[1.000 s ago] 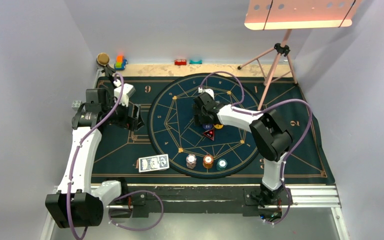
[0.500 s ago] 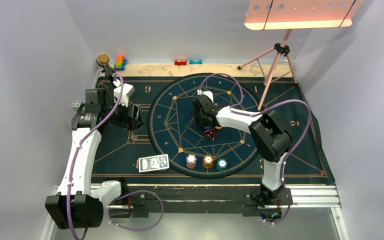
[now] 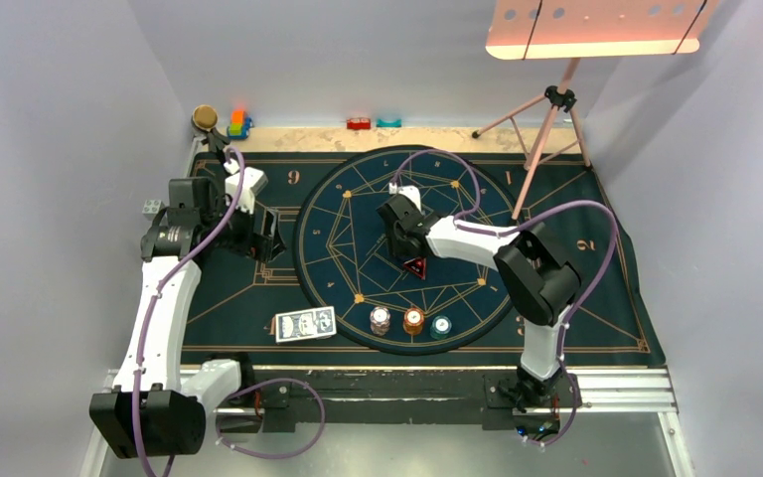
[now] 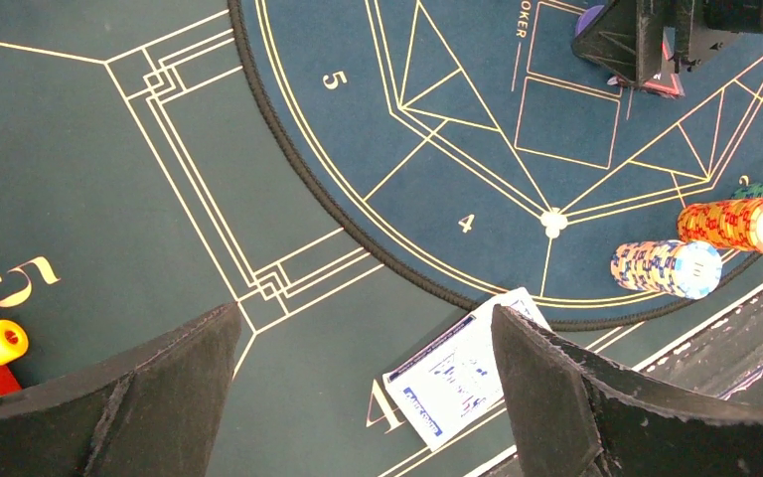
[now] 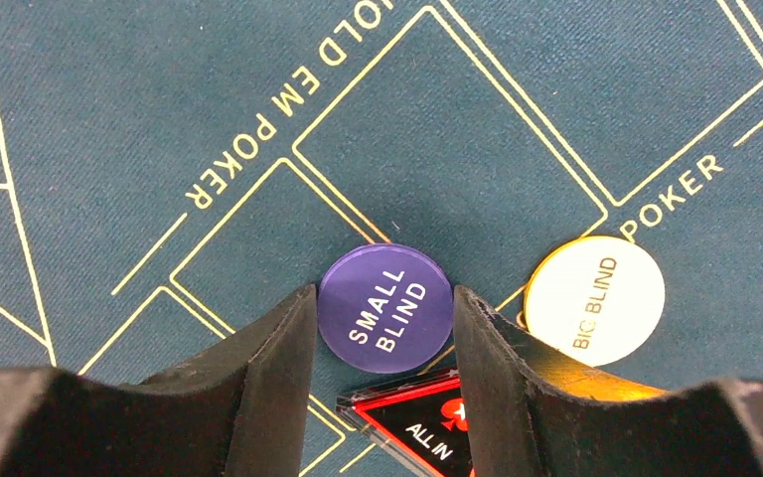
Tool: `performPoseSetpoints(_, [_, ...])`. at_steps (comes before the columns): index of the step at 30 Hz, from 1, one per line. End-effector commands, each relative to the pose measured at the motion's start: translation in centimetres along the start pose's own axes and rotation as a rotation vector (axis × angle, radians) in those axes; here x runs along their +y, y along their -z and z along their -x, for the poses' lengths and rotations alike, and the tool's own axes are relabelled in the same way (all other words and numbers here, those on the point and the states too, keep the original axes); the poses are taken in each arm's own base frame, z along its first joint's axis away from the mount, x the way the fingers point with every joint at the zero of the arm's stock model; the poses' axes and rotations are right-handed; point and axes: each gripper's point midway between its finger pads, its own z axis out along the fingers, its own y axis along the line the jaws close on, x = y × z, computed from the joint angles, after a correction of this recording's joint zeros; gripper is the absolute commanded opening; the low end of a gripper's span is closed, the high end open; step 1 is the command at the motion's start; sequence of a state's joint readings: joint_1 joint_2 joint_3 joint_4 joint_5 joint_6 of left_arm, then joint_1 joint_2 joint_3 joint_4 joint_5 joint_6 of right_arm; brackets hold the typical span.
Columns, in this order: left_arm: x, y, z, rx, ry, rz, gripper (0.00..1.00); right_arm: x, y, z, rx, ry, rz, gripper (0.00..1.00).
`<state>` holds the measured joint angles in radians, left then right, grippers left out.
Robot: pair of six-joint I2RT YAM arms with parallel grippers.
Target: Distribute texas hold em gaming equipment
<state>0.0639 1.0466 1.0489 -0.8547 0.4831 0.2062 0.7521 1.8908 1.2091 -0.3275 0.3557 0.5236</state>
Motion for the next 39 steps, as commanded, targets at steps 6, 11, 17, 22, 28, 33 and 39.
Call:
performPoseSetpoints(6, [0.4,1.0,0.7,-0.008,-0.031,0.039,1.00,4.8,1.7,-2.5,0.080,0.060,0.108,0.39])
performPoseSetpoints(11, [0.5,1.4,1.1,-0.038,-0.021,0.068,1.00,9.4,2.0,-2.3,0.093,0.108,0.174,0.32])
performPoseSetpoints(17, [0.2,1.9,1.4,-0.051,-0.015,0.065,1.00,14.1,3.0,-1.3,0.091,0.114,0.274,0.29])
performPoseSetpoints(22, [0.0,2.3,1.3,-0.055,-0.010,0.067,1.00,17.0,3.9,-0.1,0.074,0.107,0.353,0.29])
performPoseSetpoints(28, [0.1,2.7,1.0,-0.070,-0.008,0.088,1.00,20.3,4.0,1.9,0.045,0.092,0.419,0.29])
performPoseSetpoints(33, [0.0,2.7,0.7,-0.063,-0.014,0.087,1.00,22.3,3.8,3.1,0.032,0.073,0.461,0.30])
performPoseSetpoints(39, [-0.3,2.7,0.7,-0.067,-0.016,0.068,1.00,23.0,4.2,3.4,0.034,0.068,0.492,0.53])
